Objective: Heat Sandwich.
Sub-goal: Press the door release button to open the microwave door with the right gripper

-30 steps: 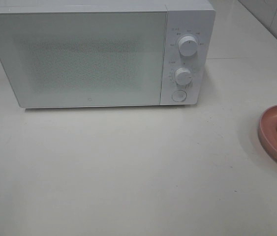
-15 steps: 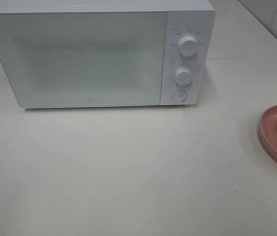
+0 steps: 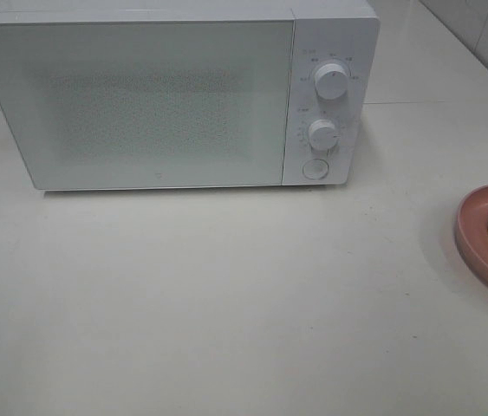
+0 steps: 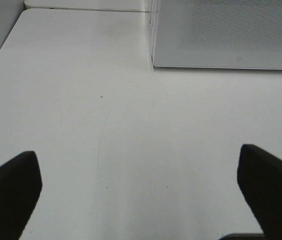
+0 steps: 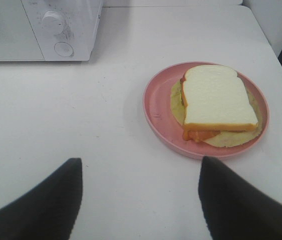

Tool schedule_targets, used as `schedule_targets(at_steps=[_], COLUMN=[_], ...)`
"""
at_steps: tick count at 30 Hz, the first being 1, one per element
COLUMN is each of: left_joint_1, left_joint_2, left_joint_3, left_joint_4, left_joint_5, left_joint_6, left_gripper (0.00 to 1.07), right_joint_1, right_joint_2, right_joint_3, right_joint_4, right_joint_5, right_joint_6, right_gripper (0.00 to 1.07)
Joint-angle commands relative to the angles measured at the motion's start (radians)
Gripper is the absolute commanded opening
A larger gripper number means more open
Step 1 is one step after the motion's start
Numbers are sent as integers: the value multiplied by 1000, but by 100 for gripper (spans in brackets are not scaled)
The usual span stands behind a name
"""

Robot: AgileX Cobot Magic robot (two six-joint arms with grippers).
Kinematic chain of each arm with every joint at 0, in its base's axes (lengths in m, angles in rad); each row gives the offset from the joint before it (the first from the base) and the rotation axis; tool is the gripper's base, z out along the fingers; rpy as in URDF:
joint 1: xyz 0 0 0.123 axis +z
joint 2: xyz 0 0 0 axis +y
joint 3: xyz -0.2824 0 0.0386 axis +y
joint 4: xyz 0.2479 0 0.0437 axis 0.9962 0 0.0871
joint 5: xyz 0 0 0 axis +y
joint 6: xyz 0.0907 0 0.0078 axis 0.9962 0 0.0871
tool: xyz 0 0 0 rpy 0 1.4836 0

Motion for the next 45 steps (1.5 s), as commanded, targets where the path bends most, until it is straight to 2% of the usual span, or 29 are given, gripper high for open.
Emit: schedule_targets(at_steps=[1,22,34,45], left_joint_1=[0,0,0,0], left_joint_2=[-23,-23,-23,-23], left_joint_3=[3,3,3,3], left_joint_4=[-5,-5,-5,-5], left_joint_5=[-15,-15,-15,-15], left_joint_6=[0,0,0,0], left_gripper=[102,102,102,102], right_joint_1=[-4,-4,-4,-4], right_joint_2=[-26,-26,-26,-25], right_joint_3=[1,-13,-22,75], right_joint_4=[-3,-2,-1,38], right_joint_5=[-6,-25,-297,-552], right_joint_6=[3,5,-4,-141], right_gripper=[65,65,65,65])
